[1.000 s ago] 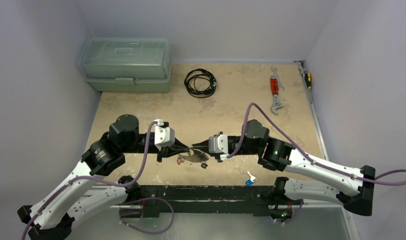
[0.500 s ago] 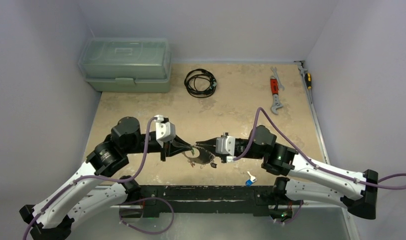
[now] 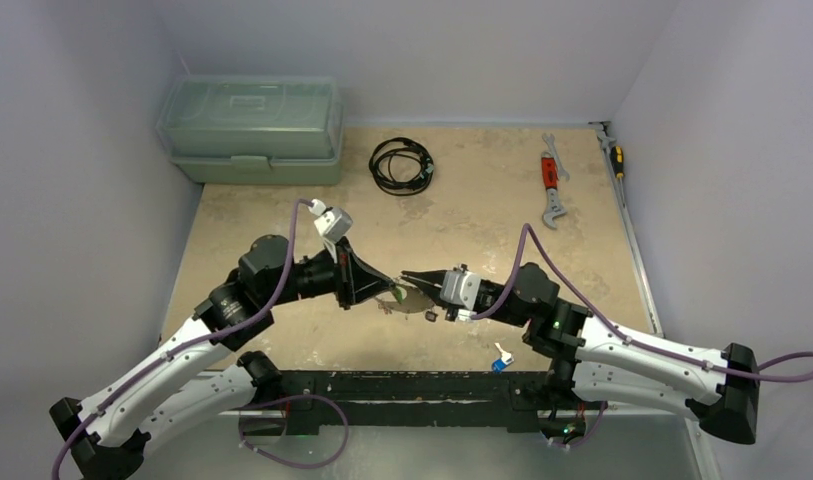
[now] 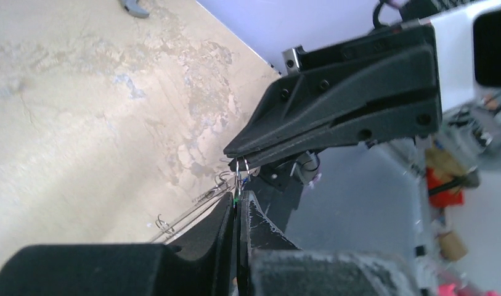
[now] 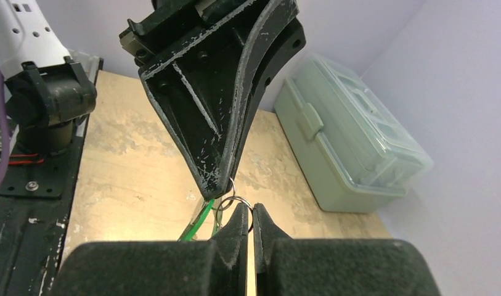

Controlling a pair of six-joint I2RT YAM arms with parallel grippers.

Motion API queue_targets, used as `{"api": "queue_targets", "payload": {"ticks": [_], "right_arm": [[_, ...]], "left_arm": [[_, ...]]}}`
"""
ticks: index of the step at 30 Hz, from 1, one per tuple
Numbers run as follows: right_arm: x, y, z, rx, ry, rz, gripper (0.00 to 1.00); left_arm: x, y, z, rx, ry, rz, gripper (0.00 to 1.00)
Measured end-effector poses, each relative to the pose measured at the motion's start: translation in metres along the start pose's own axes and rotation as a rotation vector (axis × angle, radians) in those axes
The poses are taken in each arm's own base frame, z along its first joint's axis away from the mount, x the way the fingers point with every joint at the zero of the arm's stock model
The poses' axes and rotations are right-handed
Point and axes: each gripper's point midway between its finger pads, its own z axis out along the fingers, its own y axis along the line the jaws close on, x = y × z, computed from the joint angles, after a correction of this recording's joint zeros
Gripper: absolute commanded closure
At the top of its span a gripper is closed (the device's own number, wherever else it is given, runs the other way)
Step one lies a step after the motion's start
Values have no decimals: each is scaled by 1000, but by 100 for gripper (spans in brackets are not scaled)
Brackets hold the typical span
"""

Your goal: Put the keys on the keyring

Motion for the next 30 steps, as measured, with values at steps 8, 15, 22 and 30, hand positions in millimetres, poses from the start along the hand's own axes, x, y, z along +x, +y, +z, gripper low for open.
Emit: {"api": "queue_targets", "payload": {"ticks": [8,15,22,30], "right_arm": [[0,-5,4,61,-2,-15,100],[12,5,8,101,40,-58,100],[17,9,6,128,53,-88,100],[15,8,6,150,37,-91,100]], "left_arm": [[-6,11,2,-121,-61,-315,100],[2,25,4,-215,-53,-467,100],[12,37,9,-274,-28,-529,100],[11,37,7,-293,-18,-529,100]]}}
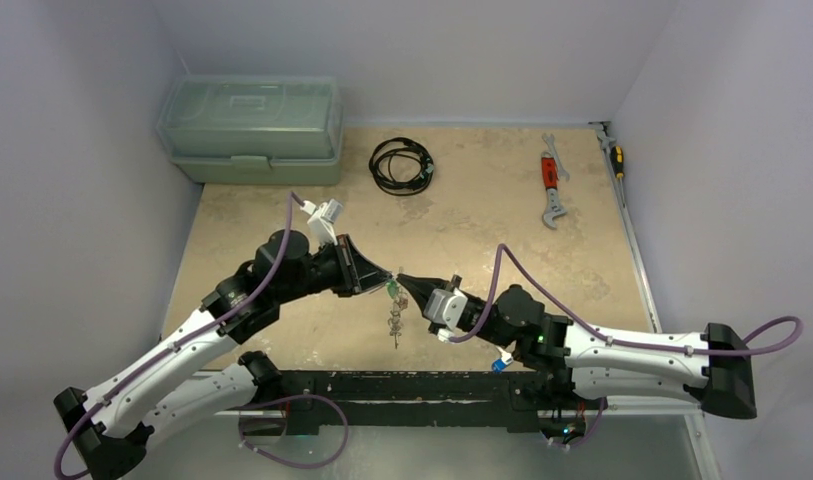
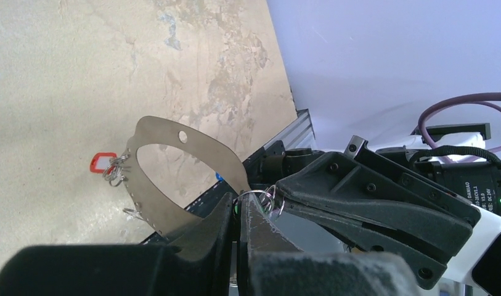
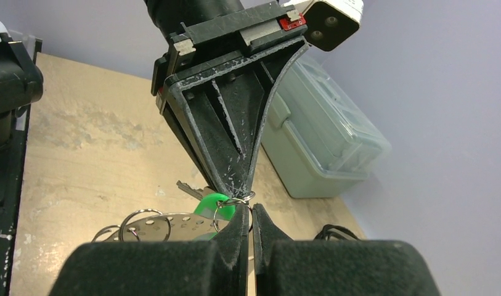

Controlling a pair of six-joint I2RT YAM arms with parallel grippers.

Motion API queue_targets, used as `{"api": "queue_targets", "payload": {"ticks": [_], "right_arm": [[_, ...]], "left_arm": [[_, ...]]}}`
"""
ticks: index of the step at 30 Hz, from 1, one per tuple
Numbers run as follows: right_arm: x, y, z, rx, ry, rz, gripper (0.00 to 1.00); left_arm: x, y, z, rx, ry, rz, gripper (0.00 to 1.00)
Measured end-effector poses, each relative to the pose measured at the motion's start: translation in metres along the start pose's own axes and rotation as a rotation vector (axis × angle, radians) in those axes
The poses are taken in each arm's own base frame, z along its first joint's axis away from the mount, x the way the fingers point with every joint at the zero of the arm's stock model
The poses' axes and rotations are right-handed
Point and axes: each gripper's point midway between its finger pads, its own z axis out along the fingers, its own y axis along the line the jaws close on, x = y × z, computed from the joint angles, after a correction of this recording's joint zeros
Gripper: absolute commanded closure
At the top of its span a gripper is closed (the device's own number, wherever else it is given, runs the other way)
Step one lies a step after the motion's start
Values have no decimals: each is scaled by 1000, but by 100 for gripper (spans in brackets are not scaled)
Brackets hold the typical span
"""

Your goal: Put the keys on the keyring

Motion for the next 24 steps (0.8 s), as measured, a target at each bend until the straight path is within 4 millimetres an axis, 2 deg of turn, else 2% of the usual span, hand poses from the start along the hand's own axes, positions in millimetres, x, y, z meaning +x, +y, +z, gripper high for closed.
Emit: {"api": "queue_targets", "payload": {"ticks": [5,10,13,17,21,22,24], "right_arm": [[0,-2,1,17,0,-1,100],[-28,-27,-1,120,-102,8,100],[-36,-34,-2,150,-133,14,100],[-35,-33,1,152,-130,14,100],[-29,-24,5,116,-115,35,100],[-27,-22,6,107,-107,41,97],[-26,-18,7,81,-90,56,80]], "left_arm": [[-3,4,-2,-37,-8,10,100],[0,39,-13,-188,-27,31,100],[6,54,-16,-220,-33,34,100],[14,65,-15,-238,-20,40,100],[13,62,-14,-206,-10,117,100],[13,61,-14,-198,-3,154,100],[12,60,-13,-189,13,218,100]]}}
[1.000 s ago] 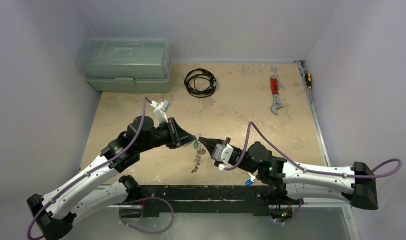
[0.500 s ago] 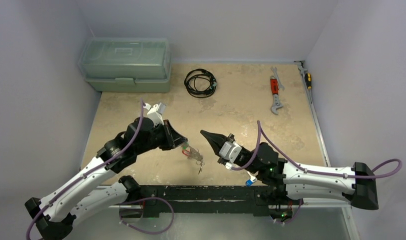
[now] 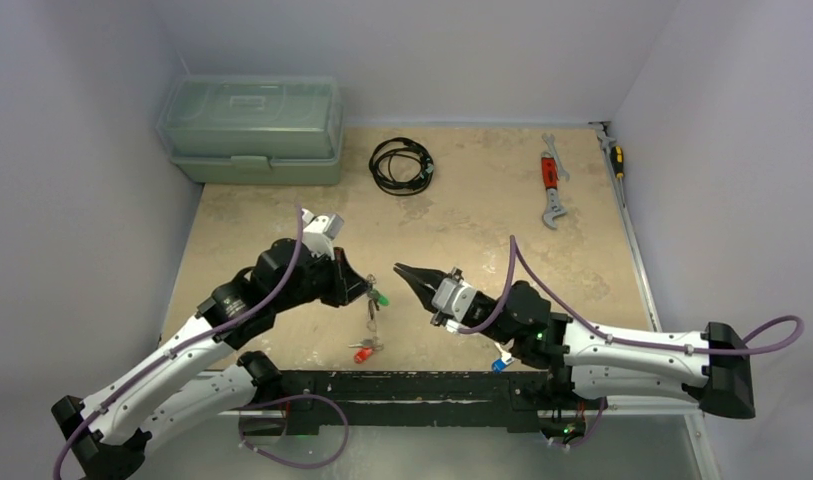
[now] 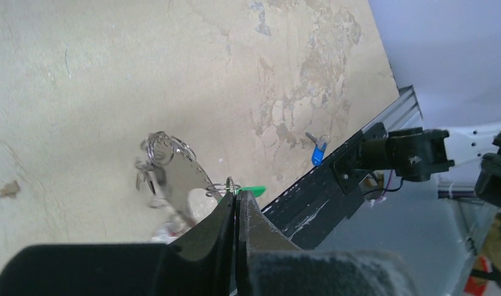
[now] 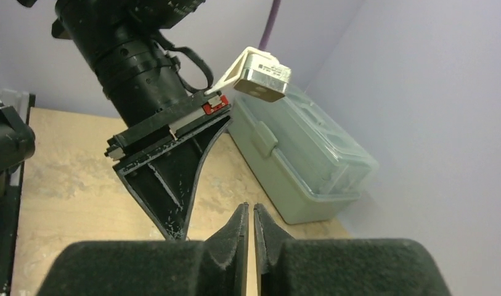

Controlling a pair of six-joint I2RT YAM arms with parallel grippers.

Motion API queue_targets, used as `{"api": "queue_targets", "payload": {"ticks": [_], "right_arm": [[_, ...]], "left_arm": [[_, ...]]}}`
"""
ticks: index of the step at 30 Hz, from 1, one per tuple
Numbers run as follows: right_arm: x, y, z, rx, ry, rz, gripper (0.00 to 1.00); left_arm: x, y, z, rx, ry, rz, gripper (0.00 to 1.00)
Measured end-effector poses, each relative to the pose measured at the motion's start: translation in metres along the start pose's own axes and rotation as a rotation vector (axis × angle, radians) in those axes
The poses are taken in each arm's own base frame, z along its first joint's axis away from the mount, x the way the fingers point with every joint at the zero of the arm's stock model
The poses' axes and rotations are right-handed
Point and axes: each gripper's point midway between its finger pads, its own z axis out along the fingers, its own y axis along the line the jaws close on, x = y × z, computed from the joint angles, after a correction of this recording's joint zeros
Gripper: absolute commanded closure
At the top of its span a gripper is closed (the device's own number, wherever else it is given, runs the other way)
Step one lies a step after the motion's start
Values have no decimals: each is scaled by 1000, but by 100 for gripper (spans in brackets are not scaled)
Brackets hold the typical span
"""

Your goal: Put the keys on the keyring

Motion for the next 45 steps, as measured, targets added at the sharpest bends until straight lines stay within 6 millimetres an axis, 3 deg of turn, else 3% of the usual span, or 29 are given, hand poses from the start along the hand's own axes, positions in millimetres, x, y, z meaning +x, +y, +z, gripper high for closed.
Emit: {"api": "queue_targets", "payload": {"ticks": [3,6,11,18,25,31,38,45], "right_arm": [[-2,-4,2,-21,17,30,51],[-4,-19,1,-27,32,49,30],[-8,-33,2,-49,71,70,16],[-16,-41,-8,-57,86,64,16],[-42,-41,-20,-129,51,30,24],[-51,-13,-20,-331,62,24,35],[-25,40,-26,-606,138,87,44],[-18,70,-36,-768,151,148,53]], "left_arm": [[-4,-5,-1,25,17,119,100],[-8,-15,-5,70,42,232,100],[-18,-42,-22,192,63,405,100],[-28,-79,-53,368,81,628,100],[-10,-84,-72,493,184,837,100],[13,-97,-87,642,292,929,100],[38,-100,-86,720,410,962,100],[42,-103,-89,759,418,1000,100]]}}
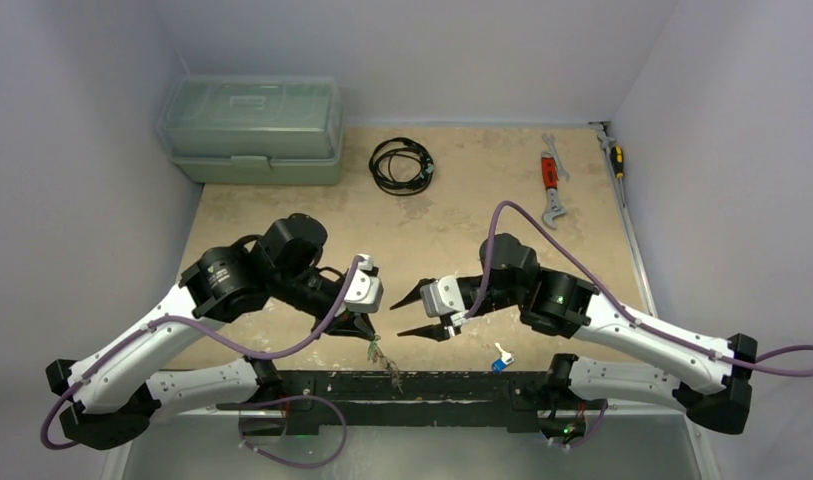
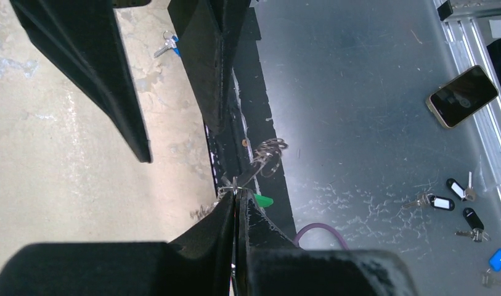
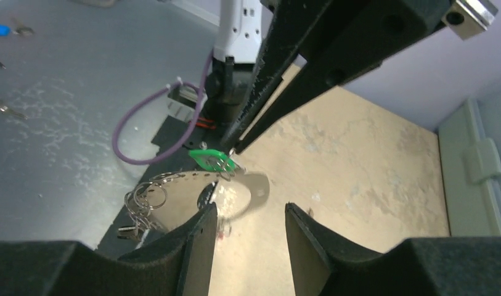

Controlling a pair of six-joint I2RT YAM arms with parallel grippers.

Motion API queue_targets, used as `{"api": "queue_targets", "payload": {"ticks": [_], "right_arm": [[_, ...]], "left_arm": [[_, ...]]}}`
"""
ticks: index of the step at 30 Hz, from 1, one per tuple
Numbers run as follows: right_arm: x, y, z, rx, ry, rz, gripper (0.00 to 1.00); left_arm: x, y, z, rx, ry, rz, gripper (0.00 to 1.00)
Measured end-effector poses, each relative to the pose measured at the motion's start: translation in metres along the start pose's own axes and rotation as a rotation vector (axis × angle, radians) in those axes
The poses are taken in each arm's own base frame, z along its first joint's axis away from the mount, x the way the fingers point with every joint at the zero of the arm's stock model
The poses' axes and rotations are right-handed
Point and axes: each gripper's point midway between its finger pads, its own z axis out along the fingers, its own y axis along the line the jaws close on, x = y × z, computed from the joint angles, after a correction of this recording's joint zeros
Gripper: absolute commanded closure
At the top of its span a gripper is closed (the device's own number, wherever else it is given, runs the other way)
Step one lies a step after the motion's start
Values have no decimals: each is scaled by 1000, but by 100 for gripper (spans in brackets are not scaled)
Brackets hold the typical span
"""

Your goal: Put the keys on the keyring

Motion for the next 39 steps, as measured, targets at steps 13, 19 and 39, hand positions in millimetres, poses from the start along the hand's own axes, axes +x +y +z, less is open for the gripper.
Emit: {"api": "queue_targets", "payload": {"ticks": [13,19,39], "right_arm": [[-1,12,17,-120,-52,28,64],[4,12,22,-124,-40,60,69],[-5,8,26,-92,-96,120,68]], "left_arm": [[-9,-10,-4,33,-48,51,100],[-14,-7,-3,23,-63,64,100],[-27,0,-7,-29,-116,92,100]]}}
